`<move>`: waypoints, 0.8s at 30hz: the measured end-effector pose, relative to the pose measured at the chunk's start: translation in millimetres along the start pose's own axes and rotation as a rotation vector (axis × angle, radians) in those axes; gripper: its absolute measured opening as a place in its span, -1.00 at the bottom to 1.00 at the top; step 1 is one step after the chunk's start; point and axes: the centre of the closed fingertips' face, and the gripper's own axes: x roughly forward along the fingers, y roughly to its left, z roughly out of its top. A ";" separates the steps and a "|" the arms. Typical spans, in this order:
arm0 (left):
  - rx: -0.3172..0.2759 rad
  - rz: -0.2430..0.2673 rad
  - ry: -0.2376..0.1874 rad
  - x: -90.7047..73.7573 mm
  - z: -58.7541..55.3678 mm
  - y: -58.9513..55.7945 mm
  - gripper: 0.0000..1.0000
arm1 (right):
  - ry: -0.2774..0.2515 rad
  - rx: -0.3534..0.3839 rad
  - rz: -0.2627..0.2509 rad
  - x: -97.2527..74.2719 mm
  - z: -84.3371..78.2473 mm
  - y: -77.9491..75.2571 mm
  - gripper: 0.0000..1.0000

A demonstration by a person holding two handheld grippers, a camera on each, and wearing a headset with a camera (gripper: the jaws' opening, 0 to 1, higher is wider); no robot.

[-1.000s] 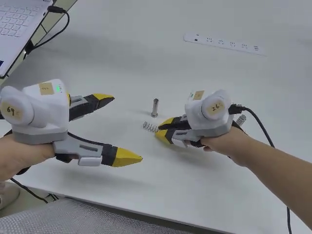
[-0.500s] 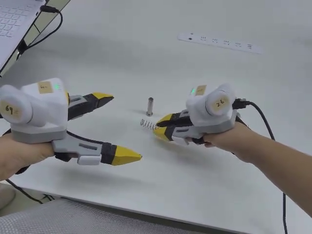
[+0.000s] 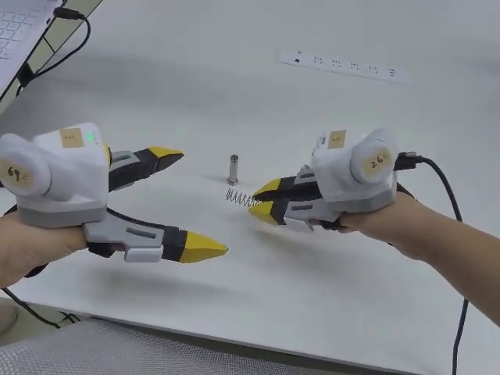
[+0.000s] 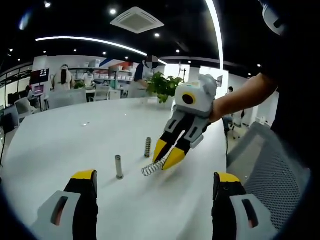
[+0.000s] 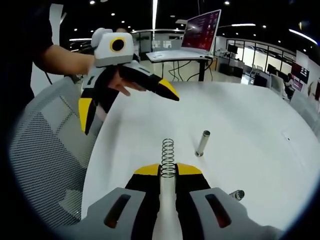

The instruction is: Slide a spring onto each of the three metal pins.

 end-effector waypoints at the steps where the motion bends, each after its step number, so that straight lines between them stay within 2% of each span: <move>1: 0.002 -0.001 0.001 1.1 0.2 -0.4 0.87 | -0.003 -0.003 0.000 -2.9 0.9 0.4 -0.84; 6: -0.002 -0.014 -0.001 4.5 0.6 -4.3 0.81 | -0.009 -0.019 0.000 -13.1 2.8 2.3 -0.84; 15: 0.002 -0.059 0.002 16.5 0.8 -14.1 0.69 | 0.017 -0.072 0.018 -24.5 -3.6 11.3 -0.84; 19: 0.023 -0.088 0.010 23.2 1.0 -18.6 0.50 | 0.032 -0.110 0.037 -26.6 -6.2 17.0 -0.84; 24: 0.026 -0.141 0.023 31.2 1.1 -27.8 0.26 | 0.025 -0.119 0.040 -28.4 -4.4 20.4 -0.84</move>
